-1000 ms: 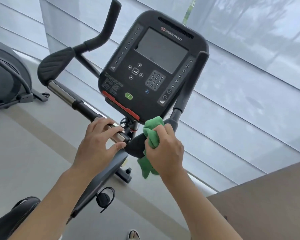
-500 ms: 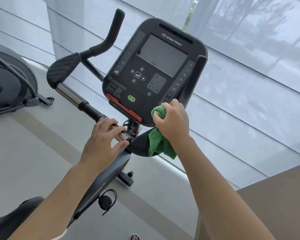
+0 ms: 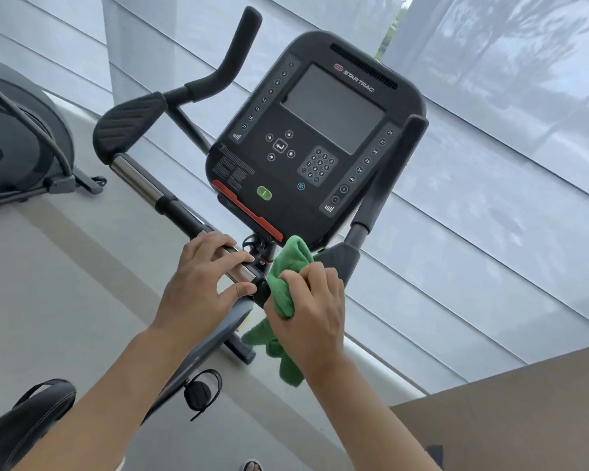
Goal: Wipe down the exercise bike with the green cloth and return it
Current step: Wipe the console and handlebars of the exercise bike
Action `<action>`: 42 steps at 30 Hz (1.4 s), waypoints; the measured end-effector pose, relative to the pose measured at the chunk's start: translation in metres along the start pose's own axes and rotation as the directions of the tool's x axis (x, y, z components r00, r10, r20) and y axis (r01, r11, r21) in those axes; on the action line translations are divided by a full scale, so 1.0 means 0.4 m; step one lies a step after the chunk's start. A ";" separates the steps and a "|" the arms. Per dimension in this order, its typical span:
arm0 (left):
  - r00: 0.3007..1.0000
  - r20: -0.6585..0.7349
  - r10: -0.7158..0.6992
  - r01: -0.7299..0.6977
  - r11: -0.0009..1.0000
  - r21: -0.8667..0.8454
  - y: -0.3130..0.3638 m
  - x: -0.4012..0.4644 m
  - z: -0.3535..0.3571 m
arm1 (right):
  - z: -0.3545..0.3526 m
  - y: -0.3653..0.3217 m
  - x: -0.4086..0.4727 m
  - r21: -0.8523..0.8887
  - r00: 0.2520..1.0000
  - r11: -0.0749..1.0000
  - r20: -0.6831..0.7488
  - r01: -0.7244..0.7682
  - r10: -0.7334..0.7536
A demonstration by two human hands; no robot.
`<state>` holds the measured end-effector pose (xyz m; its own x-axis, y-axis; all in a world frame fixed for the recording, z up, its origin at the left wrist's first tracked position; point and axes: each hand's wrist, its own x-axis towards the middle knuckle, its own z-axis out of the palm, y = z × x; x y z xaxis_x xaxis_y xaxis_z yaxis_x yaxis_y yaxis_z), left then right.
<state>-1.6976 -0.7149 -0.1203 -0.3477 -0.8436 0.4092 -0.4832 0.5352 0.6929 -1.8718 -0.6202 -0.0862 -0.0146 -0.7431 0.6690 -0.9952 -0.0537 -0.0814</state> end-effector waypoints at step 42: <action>0.999 0.024 -0.037 0.037 0.999 0.028 0.027 0.004 -0.016 | -0.032 0.120 0.258 -0.147 0.931 0.952 0.214 -0.268 0.296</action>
<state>-1.6981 -0.7110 -0.1083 -0.3489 -0.8618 0.3682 -0.5180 0.5048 0.6905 -1.9223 -0.6912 -0.0116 -0.2871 -0.8507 0.4404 -0.9577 0.2464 -0.1485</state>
